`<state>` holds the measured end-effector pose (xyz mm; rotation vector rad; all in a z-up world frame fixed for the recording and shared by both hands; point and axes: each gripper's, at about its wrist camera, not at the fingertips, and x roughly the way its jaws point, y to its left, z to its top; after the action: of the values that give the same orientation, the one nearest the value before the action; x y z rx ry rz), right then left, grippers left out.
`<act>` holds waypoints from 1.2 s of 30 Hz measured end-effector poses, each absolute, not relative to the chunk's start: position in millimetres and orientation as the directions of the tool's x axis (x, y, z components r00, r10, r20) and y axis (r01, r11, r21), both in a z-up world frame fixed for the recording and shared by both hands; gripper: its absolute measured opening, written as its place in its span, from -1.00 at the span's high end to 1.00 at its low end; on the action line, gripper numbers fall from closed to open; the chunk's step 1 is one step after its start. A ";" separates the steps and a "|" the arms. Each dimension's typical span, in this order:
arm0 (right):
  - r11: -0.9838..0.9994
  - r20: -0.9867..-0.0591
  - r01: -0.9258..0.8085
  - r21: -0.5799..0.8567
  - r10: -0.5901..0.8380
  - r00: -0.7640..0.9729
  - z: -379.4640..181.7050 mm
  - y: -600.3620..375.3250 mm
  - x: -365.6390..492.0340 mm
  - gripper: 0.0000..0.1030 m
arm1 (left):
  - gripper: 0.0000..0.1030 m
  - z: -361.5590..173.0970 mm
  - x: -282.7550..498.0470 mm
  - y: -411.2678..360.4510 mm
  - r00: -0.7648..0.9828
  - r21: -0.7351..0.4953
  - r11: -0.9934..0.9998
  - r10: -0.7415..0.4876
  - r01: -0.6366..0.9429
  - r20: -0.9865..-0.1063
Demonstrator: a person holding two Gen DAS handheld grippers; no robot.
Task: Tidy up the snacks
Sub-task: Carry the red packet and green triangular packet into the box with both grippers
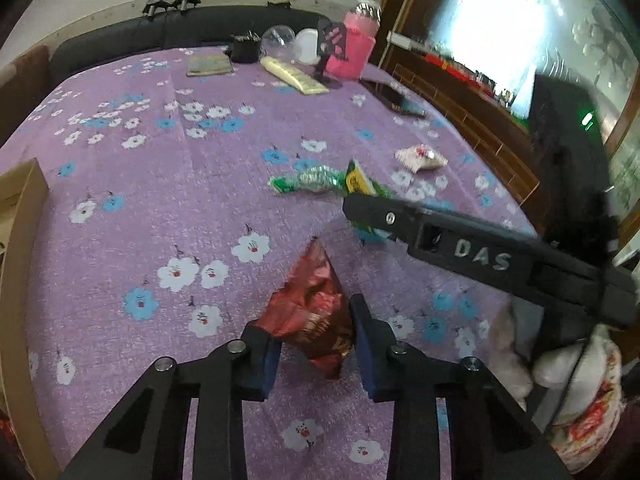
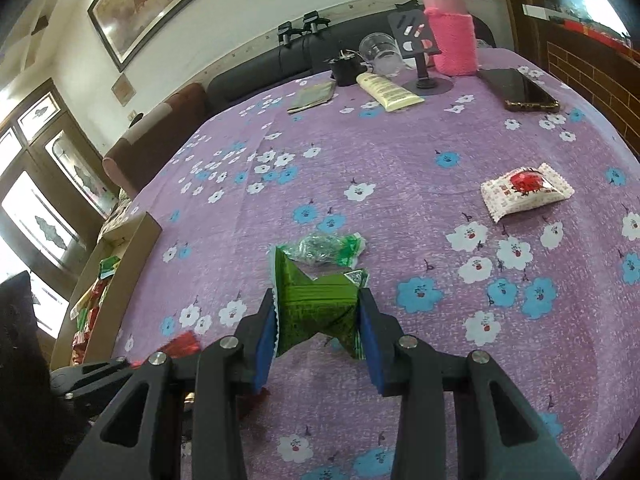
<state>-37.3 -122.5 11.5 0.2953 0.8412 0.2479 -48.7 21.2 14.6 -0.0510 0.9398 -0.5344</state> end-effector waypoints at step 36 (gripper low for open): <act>0.881 -0.707 -0.422 0.216 0.439 0.554 61.0 53.9 -65.7 0.28 | 0.35 36.5 -143.0 317.2 0.755 -0.418 0.902 -0.199 -0.108 -0.625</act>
<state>-65.7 53.9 61.0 0.0220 0.8416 0.5084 -143.0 317.2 36.5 -0.4536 0.7201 -0.0517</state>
